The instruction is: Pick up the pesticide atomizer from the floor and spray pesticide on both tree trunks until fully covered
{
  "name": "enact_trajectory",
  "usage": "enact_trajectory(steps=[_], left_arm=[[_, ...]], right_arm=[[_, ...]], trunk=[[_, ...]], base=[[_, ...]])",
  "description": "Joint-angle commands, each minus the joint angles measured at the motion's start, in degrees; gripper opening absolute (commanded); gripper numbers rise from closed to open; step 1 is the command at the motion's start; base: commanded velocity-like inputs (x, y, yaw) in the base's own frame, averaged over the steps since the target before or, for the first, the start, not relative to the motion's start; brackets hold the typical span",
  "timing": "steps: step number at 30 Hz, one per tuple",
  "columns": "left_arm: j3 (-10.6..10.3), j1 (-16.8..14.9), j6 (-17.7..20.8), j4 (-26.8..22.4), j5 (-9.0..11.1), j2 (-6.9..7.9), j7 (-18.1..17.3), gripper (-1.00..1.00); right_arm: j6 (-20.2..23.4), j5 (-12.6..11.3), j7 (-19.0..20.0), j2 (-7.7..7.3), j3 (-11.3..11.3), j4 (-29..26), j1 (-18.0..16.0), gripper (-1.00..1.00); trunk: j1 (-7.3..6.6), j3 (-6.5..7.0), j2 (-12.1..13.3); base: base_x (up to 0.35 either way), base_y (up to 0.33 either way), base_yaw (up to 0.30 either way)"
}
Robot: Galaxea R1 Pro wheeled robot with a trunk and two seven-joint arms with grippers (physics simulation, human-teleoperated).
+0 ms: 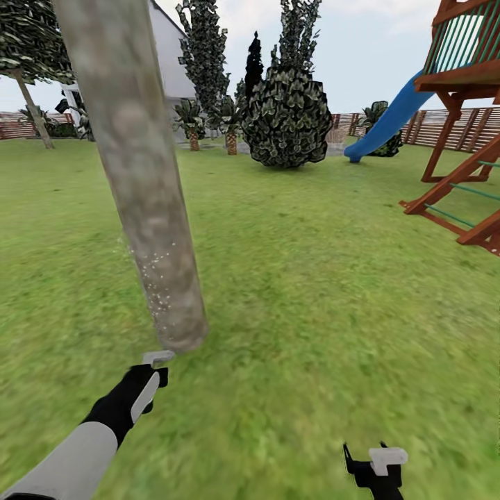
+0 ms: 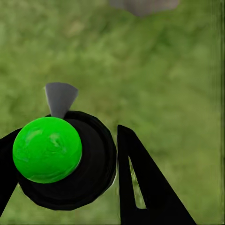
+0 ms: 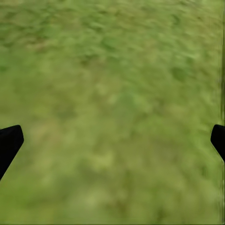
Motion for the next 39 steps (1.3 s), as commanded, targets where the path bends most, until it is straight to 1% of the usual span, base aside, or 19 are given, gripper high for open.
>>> enact_trajectory(steps=[1,8,12,17,25,29,30,33,39], left_arm=[[0.0,0.0,0.0,0.0,-0.1,-0.09,0.0,-1.0],[0.0,0.0,0.0,0.1,-0.2,-0.26,0.0,-1.0],[0.0,0.0,-0.1,0.1,-0.1,-0.26,0.0,-1.0],[0.0,0.0,-0.1,0.1,-0.4,-0.19,0.0,-1.0],[-0.1,0.0,0.0,0.0,-0.9,-0.07,0.3,-1.0],[-0.3,0.0,0.0,0.0,-0.9,-0.25,0.4,-1.0],[-0.3,0.0,0.0,0.0,-0.9,-0.25,0.7,-1.0],[-0.3,0.0,0.2,0.0,-0.5,-0.25,3.3,-1.0],[-0.3,0.0,0.3,0.0,-0.3,-0.69,3.8,-1.0]], right_arm=[[0.0,0.0,0.0,-0.03,0.0,0.0,0.0,1.0],[0.0,-0.1,0.0,-0.06,0.0,0.0,0.0,1.0],[0.0,-0.1,0.0,-0.06,0.0,0.0,0.0,1.0],[0.0,-0.1,0.0,-0.06,0.0,0.0,0.0,1.0],[0.0,-0.1,0.0,-0.06,0.0,0.0,0.0,1.0],[0.0,-0.1,0.0,-0.06,0.0,0.0,0.0,1.0],[0.0,-0.1,0.0,-0.06,0.0,0.0,0.0,1.0],[0.0,-0.1,0.0,-0.06,0.0,0.0,0.0,1.0],[0.0,-0.1,0.0,-0.06,0.0,0.0,0.0,1.0]], trunk=[[0.0,0.0,0.0],[0.0,0.0,0.0],[0.0,0.0,0.0],[0.0,0.0,0.0],[0.0,0.0,0.0],[0.0,0.0,0.0],[0.0,0.0,0.0],[0.0,0.0,0.0],[0.0,0.0,0.0]], base=[[0.118,-0.271,0.009],[0.123,-0.271,0.007],[0.137,-0.271,0.216],[0.124,-0.271,0.274],[0.114,-0.271,0.038],[0.103,-0.271,0.227],[0.103,-0.271,0.272],[0.103,-0.271,0.275],[0.097,-0.271,0.047]])
